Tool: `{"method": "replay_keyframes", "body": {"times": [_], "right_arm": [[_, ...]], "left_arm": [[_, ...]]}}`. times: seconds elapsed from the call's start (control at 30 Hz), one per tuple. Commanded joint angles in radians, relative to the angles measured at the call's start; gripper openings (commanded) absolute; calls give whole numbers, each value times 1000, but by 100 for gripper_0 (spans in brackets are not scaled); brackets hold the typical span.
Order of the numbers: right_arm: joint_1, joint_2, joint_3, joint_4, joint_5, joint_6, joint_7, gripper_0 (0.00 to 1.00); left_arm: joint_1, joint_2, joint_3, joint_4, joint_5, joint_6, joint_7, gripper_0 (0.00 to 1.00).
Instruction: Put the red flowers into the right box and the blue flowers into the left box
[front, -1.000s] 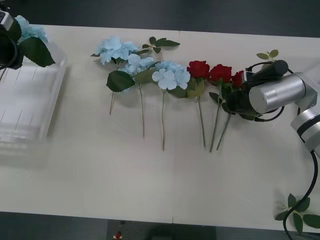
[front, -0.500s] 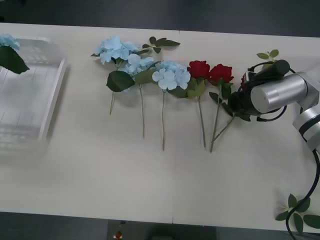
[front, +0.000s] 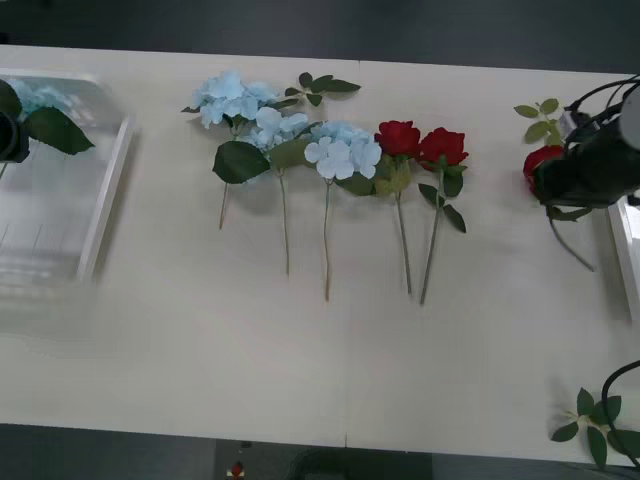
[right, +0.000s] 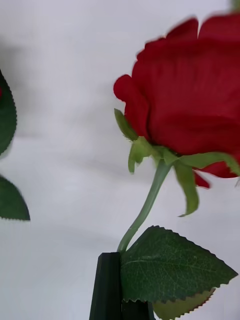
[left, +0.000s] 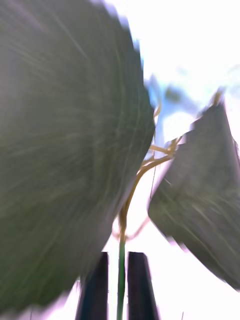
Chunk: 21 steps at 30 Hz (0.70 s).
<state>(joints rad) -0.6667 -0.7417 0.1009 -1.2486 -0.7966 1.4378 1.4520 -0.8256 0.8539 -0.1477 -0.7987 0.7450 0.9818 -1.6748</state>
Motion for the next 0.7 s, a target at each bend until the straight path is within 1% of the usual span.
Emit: {"method": "replay_keyframes", "body": {"times": [0.03, 0.1, 0.13, 0.23, 0.37, 0.43, 0.5, 0.63, 0.7], "right_arm": [[-76, -64, -132, -21, -19, 121, 159, 0], [-88, -71, -182, -23, -15, 165, 205, 0], [-91, -76, -211, -23, -13, 190, 235, 0], [-91, -84, -228, -21, -10, 200, 277, 0], [-91, -96, -228, -2, 2, 181, 326, 0], [-91, -110, -228, 2, 14, 161, 352, 0], [-91, -128, -228, 2, 54, 130, 392, 0], [-91, -174, -228, 6, 135, 79, 495, 0], [-91, -202, -228, 8, 166, 70, 538, 0]], "left_arm": [[-35, 19, 2, -2, -9, -20, -37, 80], [-37, 19, 2, -2, -16, -21, -37, 91], [-35, 19, 2, -2, -21, -23, -37, 92], [-37, 19, 2, -2, -24, -25, -39, 92], [-37, 23, 4, -4, -12, -17, -42, 92], [-46, 28, 25, -4, -1, 34, -46, 92], [-53, 36, 57, -25, 14, 118, -52, 92], [-53, 59, 126, -86, 114, 282, -63, 92], [-53, 70, 142, -100, 194, 331, -66, 92]]}}
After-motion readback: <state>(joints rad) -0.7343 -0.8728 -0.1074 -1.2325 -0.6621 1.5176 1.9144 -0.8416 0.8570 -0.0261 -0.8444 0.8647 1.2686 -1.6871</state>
